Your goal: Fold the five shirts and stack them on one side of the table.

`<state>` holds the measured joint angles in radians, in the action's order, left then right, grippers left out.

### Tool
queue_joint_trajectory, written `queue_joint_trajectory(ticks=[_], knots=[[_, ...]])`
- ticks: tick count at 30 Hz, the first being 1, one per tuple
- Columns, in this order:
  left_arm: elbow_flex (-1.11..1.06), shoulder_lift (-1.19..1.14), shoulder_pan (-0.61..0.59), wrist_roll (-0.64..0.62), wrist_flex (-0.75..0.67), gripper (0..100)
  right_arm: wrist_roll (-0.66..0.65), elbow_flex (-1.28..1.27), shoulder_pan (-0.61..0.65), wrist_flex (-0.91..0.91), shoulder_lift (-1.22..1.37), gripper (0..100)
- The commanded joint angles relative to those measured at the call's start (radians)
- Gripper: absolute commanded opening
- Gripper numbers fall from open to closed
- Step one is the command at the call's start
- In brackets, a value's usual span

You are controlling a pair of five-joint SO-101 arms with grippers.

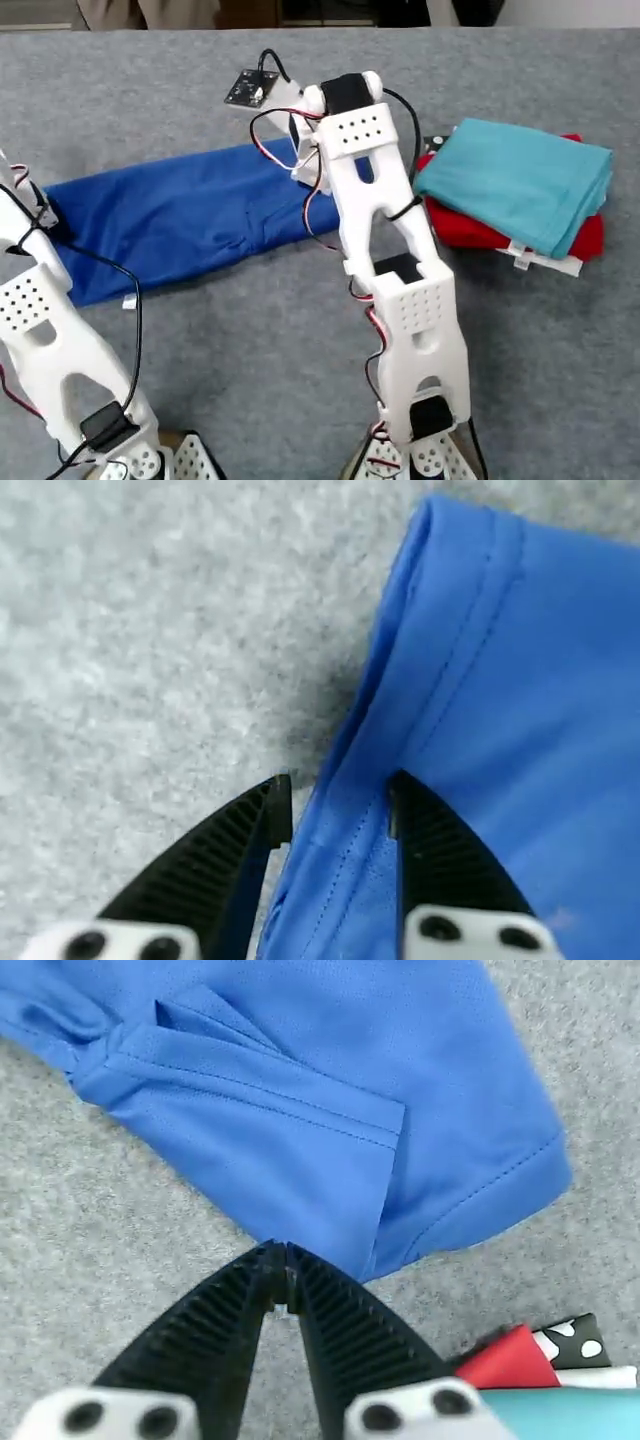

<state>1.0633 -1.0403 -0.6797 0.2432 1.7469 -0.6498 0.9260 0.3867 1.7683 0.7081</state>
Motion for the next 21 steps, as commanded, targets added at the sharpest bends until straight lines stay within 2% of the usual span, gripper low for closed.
queue_joint_trajectory(ticks=[1, 5, 9, 17, 21], knots=[[0.044, -0.018, -0.011, -0.003, 0.011, 17, -0.011, -0.002, -0.008, 0.018, -0.062, 0.2], [0.043, -0.084, -0.008, 0.003, 0.011, 15, -0.009, -0.002, -0.01, 0.018, -0.064, 0.2], [0.043, -0.104, -0.006, 0.029, 0.011, 1, -0.011, 0.002, -0.013, 0.018, -0.064, 0.2], [0.051, -0.099, 0.0, 0.051, 0.011, 2, -0.008, 0.025, -0.013, 0.017, -0.064, 0.2], [0.15, -0.097, 0.006, 0.041, 0.012, 2, 0.002, 0.122, -0.015, 0.017, -0.064, 0.2]])
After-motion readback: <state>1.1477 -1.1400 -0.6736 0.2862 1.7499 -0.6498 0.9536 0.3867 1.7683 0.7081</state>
